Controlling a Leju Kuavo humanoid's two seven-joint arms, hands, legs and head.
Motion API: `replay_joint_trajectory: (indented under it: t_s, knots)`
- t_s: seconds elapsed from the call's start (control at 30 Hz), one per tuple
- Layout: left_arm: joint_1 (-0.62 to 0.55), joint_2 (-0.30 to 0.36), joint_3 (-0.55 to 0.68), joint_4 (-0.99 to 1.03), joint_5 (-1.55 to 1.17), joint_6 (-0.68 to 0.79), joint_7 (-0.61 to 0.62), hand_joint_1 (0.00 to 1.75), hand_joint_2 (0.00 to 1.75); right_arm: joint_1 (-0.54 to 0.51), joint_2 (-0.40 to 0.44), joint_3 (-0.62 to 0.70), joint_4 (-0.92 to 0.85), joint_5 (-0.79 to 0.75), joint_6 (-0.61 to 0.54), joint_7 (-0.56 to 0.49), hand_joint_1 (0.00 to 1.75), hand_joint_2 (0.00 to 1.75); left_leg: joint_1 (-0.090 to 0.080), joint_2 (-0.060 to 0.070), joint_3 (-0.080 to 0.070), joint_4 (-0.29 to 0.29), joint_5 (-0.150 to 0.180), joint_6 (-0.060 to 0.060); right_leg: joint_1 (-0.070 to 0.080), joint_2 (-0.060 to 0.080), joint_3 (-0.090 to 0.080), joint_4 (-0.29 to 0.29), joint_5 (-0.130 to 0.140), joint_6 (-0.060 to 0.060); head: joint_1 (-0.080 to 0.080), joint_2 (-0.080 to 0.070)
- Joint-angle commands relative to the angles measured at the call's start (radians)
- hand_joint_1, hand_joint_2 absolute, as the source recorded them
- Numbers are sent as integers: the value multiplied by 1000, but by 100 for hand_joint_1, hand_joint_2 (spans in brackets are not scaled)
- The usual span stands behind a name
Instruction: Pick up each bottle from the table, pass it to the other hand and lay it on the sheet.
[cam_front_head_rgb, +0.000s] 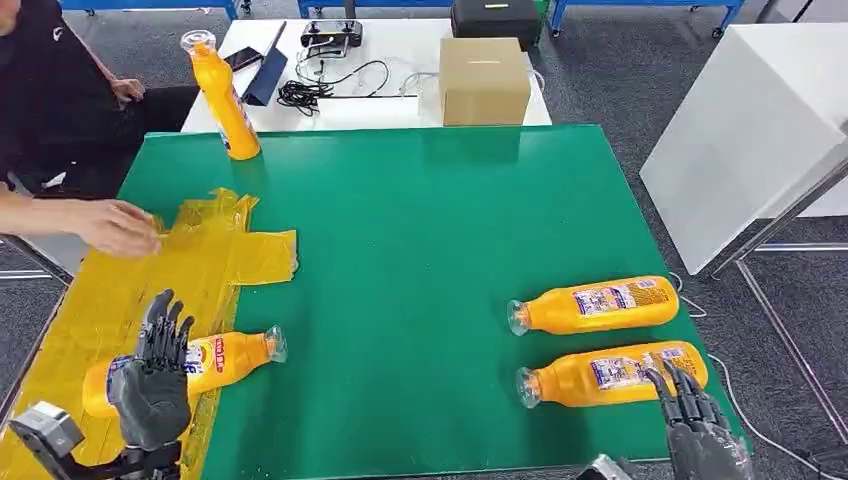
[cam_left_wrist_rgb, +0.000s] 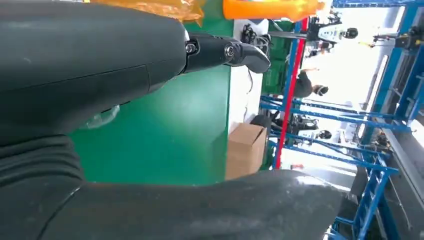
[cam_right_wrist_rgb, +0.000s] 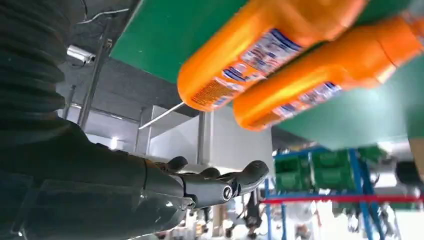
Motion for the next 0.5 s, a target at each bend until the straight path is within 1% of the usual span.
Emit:
replay_joint_trajectory:
  t_s: [0.03, 0.27, 0.3, 0.33, 0.37, 0.43, 0.47, 0.5]
  knots:
    - [-6, 47, -87, -2, 16, 12, 0, 0, 0, -74, 363, -573, 113, 7, 312, -299, 0, 175, 1, -2, 1, -2, 1, -2, 1, -3, 3, -3, 0, -1, -1, 0]
    - [-6, 47, -87, -2, 16, 12, 0, 0, 0, -74, 363, -573, 113, 7, 312, -299, 0, 175, 1, -1, 1, -1, 0, -1, 1, -1, 2, -2, 0, -1, 0, 0]
    - [-6, 47, -87, -2, 16, 12, 0, 0, 0, -74, 363, -573, 113, 7, 312, -299, 0, 175, 2, 0, 3, -2, -1, -2, 2, -1, 4, -3, 0, -1, -1, 0]
    - [-6, 48, -87, -3, 17, 12, 1, 0, 0, -80, 381, -581, 106, 20, 325, -313, 0, 175, 1, 0, 2, -2, 0, -1, 1, -1, 3, -2, 0, -1, 0, 0]
    - [-6, 48, -87, -3, 17, 12, 1, 0, 0, -80, 381, -581, 106, 20, 325, -313, 0, 175, 1, 0, 1, -1, 0, -1, 1, -1, 3, -2, 0, -1, 0, 0]
    - [-6, 48, -87, -3, 17, 12, 1, 0, 0, -80, 381, -581, 106, 20, 325, -313, 0, 175, 2, 0, 4, -2, -1, -2, 2, -1, 6, -4, 0, -1, 0, 0]
    - [-10, 54, -92, 2, 20, 9, 0, 0, 0, -99, 397, -622, 114, 21, 385, -327, 0, 175, 1, 0, 1, -1, 0, -1, 1, 0, 3, -2, 0, -1, 0, 0]
    - [-14, 55, -94, 6, 22, 9, -1, 0, 0, -118, 399, -646, 135, 27, 404, -342, 0, 175, 1, 0, 2, -1, -1, -2, 1, -1, 4, -2, 0, -1, 0, 0]
